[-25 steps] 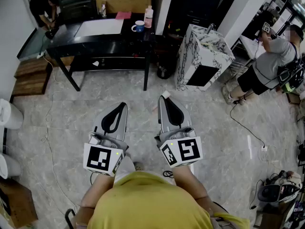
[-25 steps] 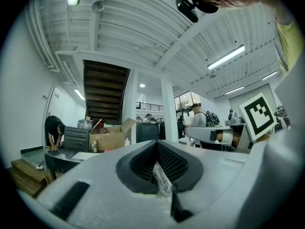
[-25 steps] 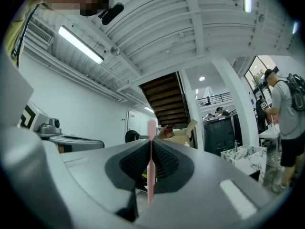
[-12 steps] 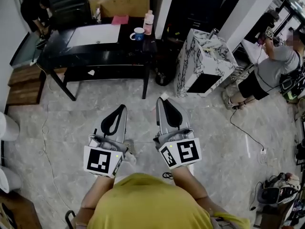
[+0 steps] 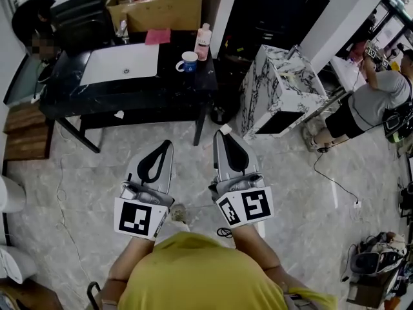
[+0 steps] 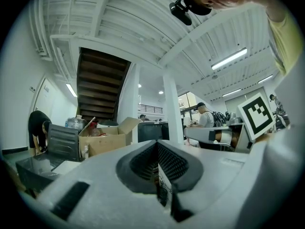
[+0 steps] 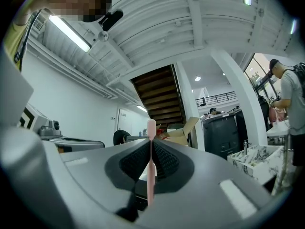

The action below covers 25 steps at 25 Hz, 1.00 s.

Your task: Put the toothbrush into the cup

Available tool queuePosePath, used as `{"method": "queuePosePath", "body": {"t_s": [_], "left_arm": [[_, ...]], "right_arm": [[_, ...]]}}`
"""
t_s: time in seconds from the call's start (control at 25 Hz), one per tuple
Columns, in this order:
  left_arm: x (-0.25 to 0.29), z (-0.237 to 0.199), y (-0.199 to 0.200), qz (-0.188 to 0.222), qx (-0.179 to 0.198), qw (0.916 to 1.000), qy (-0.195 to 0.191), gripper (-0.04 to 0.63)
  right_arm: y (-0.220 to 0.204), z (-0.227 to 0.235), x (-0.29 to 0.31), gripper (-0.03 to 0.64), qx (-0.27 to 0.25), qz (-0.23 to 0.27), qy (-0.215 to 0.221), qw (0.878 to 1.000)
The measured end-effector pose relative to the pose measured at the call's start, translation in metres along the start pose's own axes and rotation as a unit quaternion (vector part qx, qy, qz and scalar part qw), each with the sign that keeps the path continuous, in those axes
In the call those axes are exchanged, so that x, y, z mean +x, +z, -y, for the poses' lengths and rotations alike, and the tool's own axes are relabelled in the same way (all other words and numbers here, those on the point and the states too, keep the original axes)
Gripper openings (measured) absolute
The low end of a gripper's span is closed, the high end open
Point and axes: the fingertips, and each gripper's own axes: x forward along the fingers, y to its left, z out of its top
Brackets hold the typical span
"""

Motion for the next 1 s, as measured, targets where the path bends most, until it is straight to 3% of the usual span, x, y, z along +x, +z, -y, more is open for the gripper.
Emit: {"method": "queuePosePath", "body": {"t_s": [0.56,1.0], "left_arm": [[0.075,-0.048,-0.019,-0.006,-0.022,0.9997,-0.011,0.000],[0.197,-0.110,-0.022,0.012,-0.033,0.9993,0.012,0.000]], "right_arm": [[-0.024,0.038,0.075,0.026,0.008,-0.015,-0.012,1.000],[-0.033,0.108,0.197,0.025,-0.001,-0.003,0.015,1.000]]}}
